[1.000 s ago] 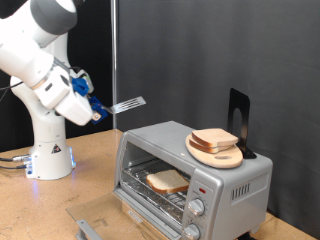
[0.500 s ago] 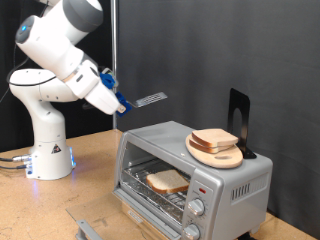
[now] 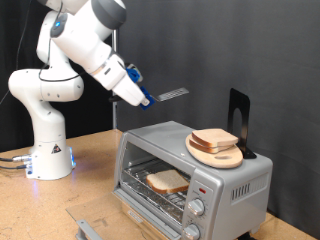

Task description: Make a piece of toast with the oven

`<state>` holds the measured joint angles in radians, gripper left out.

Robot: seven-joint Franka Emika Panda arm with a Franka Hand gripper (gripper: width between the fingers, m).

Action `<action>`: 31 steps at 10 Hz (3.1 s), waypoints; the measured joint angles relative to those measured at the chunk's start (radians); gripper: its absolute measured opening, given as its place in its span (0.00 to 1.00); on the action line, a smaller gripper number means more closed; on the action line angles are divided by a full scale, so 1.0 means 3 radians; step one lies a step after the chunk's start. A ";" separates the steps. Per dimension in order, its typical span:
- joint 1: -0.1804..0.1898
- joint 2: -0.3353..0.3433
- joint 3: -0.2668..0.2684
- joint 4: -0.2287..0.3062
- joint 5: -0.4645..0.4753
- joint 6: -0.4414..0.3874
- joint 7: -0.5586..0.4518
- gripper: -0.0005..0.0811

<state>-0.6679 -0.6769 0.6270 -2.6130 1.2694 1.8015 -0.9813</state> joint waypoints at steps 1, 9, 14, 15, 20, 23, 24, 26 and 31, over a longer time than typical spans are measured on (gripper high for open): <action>0.0051 -0.0043 0.0143 -0.0001 0.0131 0.0117 0.0084 0.45; 0.0034 0.0069 0.0938 -0.0107 0.0494 0.0848 0.0170 0.45; -0.0182 0.0291 0.1156 -0.0060 0.0580 0.1105 0.0079 0.48; -0.0230 0.0339 0.1203 -0.0059 0.0580 0.1125 0.0066 0.48; -0.0335 0.0438 0.1198 -0.0040 0.0578 0.1050 -0.0020 0.84; -0.0332 0.0388 0.0791 0.0025 0.0503 0.0450 -0.0032 0.84; -0.0333 0.0358 0.0635 0.0057 0.0438 0.0233 -0.0025 0.84; -0.0339 0.0291 0.0332 0.0133 0.0306 -0.0162 0.0038 0.84; -0.0396 0.0242 0.0042 0.0263 0.0036 -0.0581 0.0288 0.84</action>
<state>-0.7868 -0.6042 0.6396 -2.5342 1.2803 1.6271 -0.8948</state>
